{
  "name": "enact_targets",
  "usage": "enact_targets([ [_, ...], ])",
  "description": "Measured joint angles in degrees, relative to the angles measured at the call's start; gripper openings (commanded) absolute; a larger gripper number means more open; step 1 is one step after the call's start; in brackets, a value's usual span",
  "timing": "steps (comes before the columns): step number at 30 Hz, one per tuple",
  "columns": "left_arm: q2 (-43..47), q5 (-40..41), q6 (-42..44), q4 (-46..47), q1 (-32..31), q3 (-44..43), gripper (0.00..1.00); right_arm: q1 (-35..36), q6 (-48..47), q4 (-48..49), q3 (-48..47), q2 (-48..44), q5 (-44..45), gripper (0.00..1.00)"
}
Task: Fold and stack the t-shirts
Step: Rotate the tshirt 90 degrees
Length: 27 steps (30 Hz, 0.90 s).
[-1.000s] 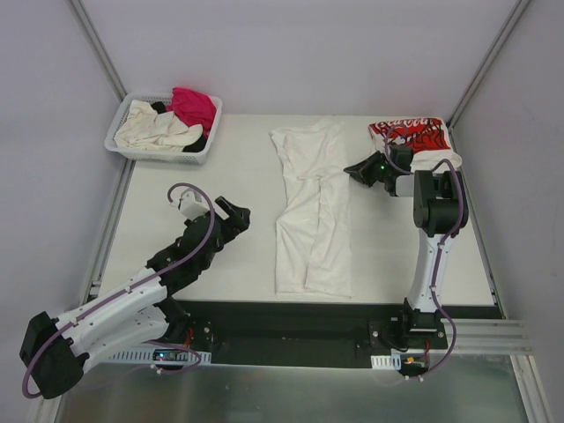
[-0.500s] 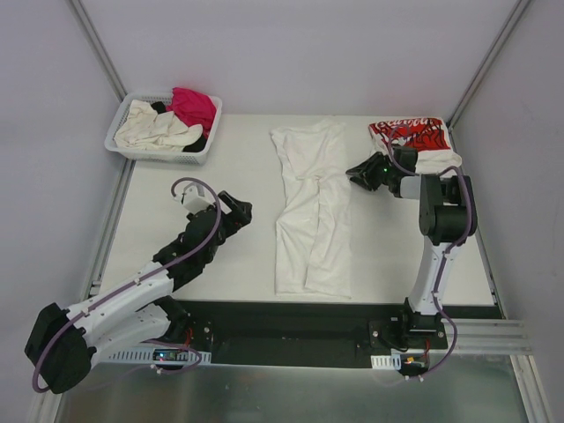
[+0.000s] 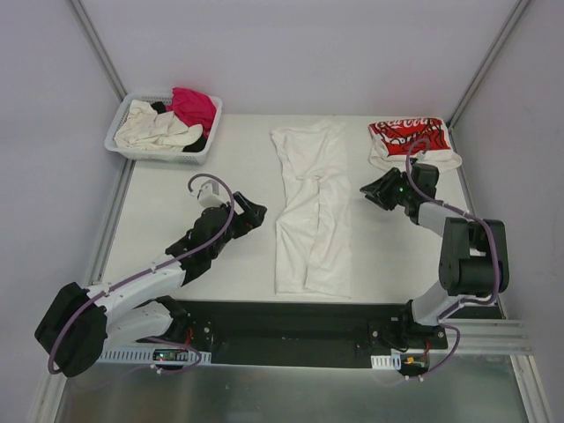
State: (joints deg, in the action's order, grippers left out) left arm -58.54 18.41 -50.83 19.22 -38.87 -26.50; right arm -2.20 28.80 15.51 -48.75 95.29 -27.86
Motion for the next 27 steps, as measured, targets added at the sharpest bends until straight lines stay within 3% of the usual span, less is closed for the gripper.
enact_targets([
  [5, -0.6, -7.6, 0.8, 4.0, 0.0, 3.7, 0.87, 3.1, -0.9, -0.3, 9.8, -8.0, 0.8, 0.39],
  [14, -0.2, -30.5, 7.2, 10.6, 0.3, 10.0, 0.88, 4.7, -5.3, -7.2, 26.8, -27.5, 1.8, 0.39],
  [22, 5.0, -39.5, 11.1, 6.8, 0.3, 13.5, 0.89, 4.8, -9.0, -21.6, 31.6, -52.0, 4.2, 0.4],
  [27, 4.9, -42.1, 13.0, 2.0, 0.2, 13.5, 0.89, 5.0, -12.0, -29.9, 31.4, -56.8, 5.1, 0.41],
])
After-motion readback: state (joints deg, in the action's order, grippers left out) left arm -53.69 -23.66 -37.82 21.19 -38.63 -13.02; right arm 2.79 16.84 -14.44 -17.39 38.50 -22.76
